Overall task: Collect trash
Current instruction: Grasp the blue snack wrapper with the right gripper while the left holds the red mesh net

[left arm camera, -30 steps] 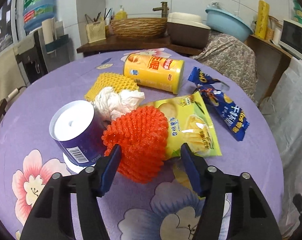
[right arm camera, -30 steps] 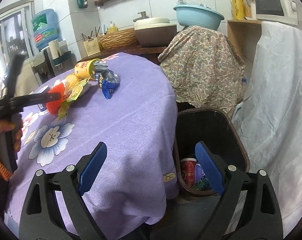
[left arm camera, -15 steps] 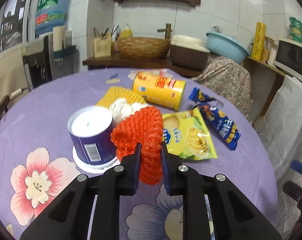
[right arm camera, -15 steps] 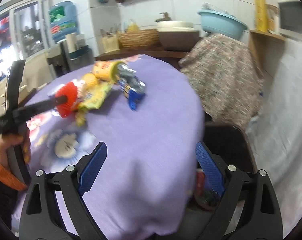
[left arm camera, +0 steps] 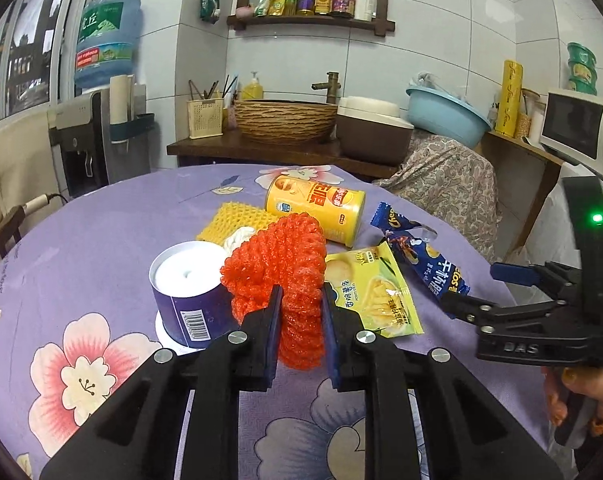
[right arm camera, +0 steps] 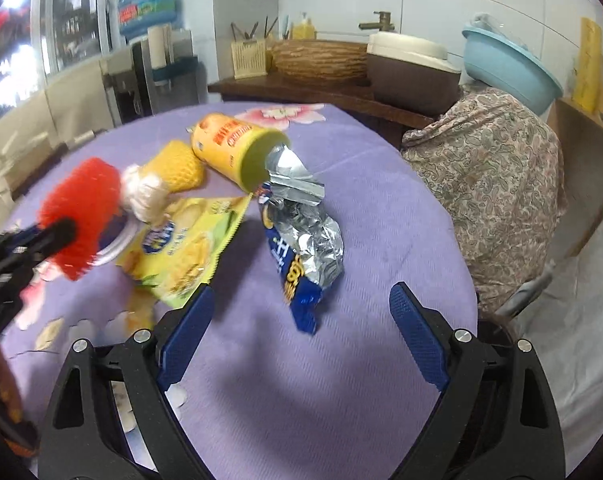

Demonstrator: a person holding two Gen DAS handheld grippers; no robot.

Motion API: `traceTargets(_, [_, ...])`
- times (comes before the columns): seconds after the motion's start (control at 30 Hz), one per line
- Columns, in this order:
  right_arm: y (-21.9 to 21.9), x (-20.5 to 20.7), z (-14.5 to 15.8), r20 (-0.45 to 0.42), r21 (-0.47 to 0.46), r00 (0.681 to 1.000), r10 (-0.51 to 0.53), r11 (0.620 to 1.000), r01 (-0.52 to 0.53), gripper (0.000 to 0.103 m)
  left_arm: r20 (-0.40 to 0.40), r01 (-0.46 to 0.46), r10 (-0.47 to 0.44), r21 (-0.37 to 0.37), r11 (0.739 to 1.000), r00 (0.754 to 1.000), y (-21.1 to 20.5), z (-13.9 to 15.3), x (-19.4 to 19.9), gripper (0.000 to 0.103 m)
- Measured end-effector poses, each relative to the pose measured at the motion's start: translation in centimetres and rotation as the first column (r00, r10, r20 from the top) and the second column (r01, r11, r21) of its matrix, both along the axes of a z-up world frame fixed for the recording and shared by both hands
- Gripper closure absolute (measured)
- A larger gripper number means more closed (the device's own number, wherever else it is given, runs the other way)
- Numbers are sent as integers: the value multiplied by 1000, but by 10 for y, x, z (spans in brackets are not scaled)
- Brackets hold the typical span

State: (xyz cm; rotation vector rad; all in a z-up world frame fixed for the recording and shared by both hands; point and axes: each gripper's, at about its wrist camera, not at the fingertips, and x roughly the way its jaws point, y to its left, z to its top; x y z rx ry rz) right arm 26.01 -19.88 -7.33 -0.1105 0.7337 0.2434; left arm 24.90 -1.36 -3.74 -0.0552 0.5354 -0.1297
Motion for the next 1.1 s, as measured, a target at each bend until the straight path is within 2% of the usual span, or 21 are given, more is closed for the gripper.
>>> traceTargets(0.17, [6,23,-16,-53,-51,999,0,999,-2,30,3,12,-12,-6,1000,1000,-1,1,-3,84])
traceTargets(0.33, [12,41,-26,-91,-58,996,6,998,-11,40,2,19,-18,-14,1000,1000,1,0,-3,84])
traceTargets(0.47, [21,53,-32,-101,-77,995,10,997,-18,57,2,14,-14,-8,1000,1000,1,-1,-4,84])
traceTargets(0.6, [18,58,-31,-93,-58,996,-5,998,0,76,-1,16,-16,0,1000,1000,-1,-2,-3,84])
traceTargets(0.63, [17,56,-30,-88,-49,996,-8,999,3,78,-2,17,-17,0,1000,1000,-1,-2,-3,84])
traceTargets(0.83, [11,38,-26,-54,-34,999,1,999,-2,82,4,21,-21,8,1000,1000,-5,-1,-4,84])
traceTargets(1.1, [-7,-7,-12,-10,43,1000,1,999,0,82,10,23,-24,6,1000,1000,-6,-2,-5,84])
